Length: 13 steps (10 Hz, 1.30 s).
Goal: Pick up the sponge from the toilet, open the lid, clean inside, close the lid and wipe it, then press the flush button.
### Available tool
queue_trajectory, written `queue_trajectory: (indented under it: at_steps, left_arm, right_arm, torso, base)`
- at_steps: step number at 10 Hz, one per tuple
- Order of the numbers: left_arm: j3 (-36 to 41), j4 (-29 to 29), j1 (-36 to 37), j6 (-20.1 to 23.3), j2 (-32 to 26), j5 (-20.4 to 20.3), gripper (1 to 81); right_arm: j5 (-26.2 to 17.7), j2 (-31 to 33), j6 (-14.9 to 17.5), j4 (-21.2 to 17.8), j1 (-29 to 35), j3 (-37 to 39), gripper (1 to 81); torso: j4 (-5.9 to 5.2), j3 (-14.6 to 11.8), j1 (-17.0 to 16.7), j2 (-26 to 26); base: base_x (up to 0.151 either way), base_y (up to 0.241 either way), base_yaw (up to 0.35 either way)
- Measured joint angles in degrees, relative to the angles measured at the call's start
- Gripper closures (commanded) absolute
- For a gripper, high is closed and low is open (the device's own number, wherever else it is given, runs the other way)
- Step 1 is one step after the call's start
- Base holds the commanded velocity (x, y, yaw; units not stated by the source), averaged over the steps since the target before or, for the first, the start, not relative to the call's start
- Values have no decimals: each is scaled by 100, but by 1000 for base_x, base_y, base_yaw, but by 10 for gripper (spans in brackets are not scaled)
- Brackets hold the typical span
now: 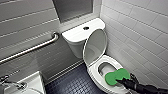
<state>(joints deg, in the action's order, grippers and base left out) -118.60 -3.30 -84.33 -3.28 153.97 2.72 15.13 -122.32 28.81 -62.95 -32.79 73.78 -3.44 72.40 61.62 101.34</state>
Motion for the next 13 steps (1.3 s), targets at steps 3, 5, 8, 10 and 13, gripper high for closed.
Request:
queue_trajectory:
  at_steps: [3,5,8,10,13]
  left_arm:
    - [-2,0,-12,0,69,-2,10]
    - [-91,0,-11,0,91,-7,10]
    - [-276,0,-12,0,256,-13,10]
    - [-310,0,-12,0,301,-13,10]
    - [-323,0,-12,0,299,-13,10]
  right_arm:
    - [-317,-315,7,-157,355,464,811]
    - [-551,-502,10,-229,568,863,811]
    - [-774,-930,10,-284,789,1477,811]
    - [-869,-1304,7,-297,852,1785,811]
    - [-909,-1735,7,-394,1000,2402,811]
  torso:
    - [0,2,2,0]
    - [0,2,2,0]
    - [0,2,2,0]
    - [0,2,2,0]
    - [0,2,2,0]
  base:
    - [0,0,0]
    - [0,0,0]
    - [0,0,0]
    - [0,0,0]
    - [0,0,0]
